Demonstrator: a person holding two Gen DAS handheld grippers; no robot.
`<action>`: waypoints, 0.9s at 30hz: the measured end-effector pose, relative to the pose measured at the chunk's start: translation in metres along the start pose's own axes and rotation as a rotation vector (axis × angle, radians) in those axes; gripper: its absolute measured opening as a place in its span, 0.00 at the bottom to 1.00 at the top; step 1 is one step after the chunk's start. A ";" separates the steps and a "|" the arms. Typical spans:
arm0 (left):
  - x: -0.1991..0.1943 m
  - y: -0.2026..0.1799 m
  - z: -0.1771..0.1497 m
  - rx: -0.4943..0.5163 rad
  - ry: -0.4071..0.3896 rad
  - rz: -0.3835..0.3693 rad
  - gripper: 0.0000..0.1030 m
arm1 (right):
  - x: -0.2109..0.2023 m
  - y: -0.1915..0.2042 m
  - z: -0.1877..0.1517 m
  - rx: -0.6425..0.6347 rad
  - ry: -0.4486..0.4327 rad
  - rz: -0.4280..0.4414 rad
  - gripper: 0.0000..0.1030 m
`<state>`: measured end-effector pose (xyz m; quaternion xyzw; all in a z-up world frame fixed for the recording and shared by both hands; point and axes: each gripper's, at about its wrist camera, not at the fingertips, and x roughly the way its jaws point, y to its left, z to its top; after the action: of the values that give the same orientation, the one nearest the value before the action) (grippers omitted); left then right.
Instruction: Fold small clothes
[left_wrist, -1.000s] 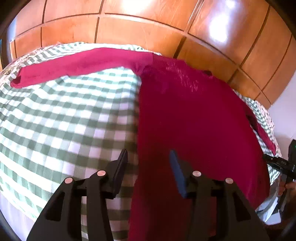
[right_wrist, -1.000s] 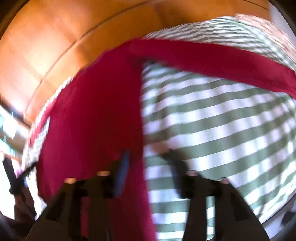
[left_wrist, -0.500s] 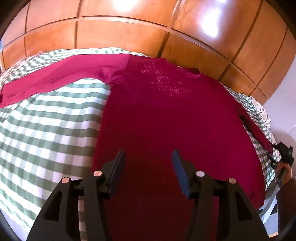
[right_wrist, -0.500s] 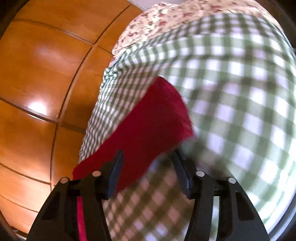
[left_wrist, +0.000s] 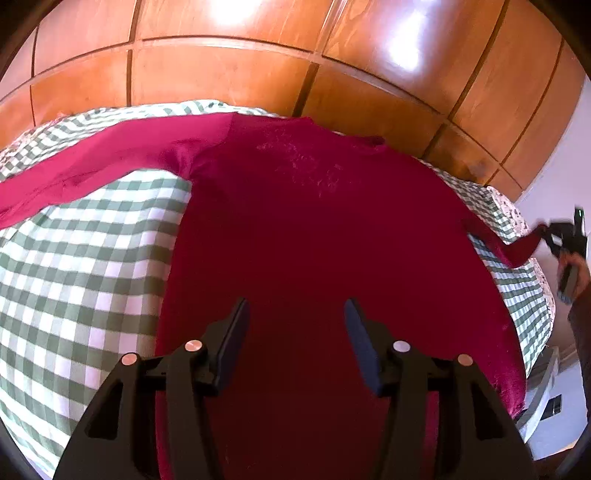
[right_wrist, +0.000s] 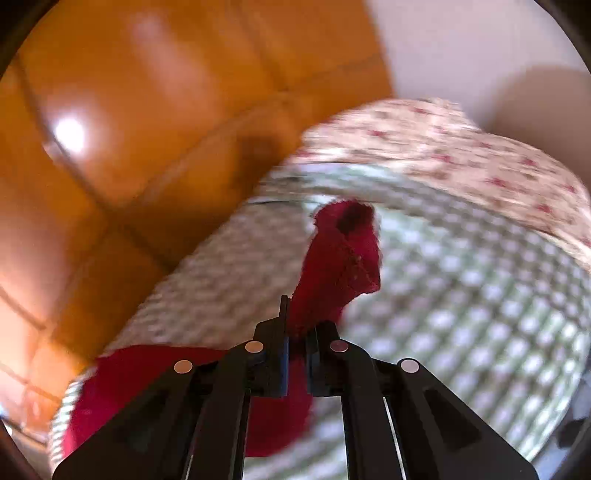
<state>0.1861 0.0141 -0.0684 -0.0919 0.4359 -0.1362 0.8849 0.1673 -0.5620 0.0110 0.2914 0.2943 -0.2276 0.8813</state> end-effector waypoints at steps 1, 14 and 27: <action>-0.001 0.000 0.001 0.003 -0.005 -0.003 0.57 | -0.001 0.023 -0.001 -0.027 -0.003 0.050 0.05; -0.012 0.027 0.025 -0.102 -0.062 -0.117 0.57 | -0.024 0.364 -0.129 -0.597 0.166 0.733 0.05; 0.029 0.054 0.073 -0.168 -0.040 -0.138 0.57 | -0.002 0.298 -0.159 -0.513 0.244 0.676 0.72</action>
<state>0.2693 0.0595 -0.0613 -0.1981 0.4209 -0.1582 0.8710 0.2749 -0.2420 0.0212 0.1679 0.3313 0.1902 0.9088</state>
